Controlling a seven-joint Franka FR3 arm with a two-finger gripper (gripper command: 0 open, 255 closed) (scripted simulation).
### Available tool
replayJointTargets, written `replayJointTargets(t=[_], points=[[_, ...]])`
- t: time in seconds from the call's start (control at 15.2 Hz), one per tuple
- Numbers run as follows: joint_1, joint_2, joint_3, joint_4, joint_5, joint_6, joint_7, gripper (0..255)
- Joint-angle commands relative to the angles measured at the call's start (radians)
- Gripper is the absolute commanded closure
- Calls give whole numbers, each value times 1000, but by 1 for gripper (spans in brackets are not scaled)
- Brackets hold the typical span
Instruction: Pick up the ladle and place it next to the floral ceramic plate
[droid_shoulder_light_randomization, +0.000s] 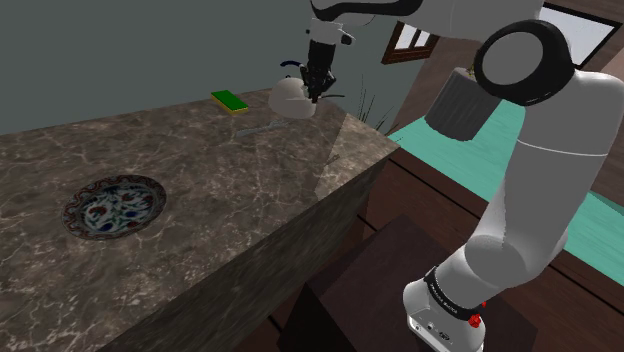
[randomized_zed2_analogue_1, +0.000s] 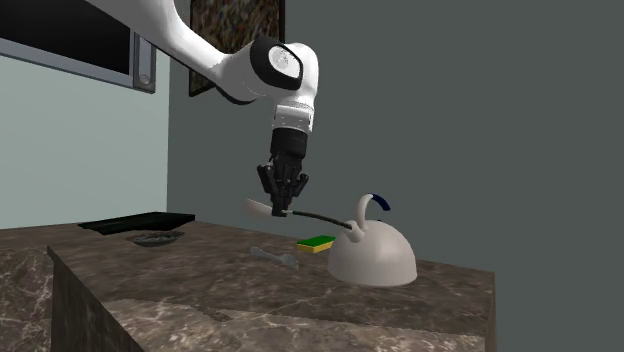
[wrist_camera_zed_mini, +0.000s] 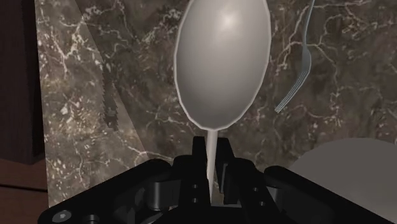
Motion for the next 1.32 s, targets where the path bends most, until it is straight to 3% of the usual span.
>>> replayJointTargets(t=[0.0,0.66,1.25], points=[[26,-6,13,-16,1,11,40,255],[176,44,78,54,-7,-3,249,255],[337,185,121,268,-38,-68,433,255]])
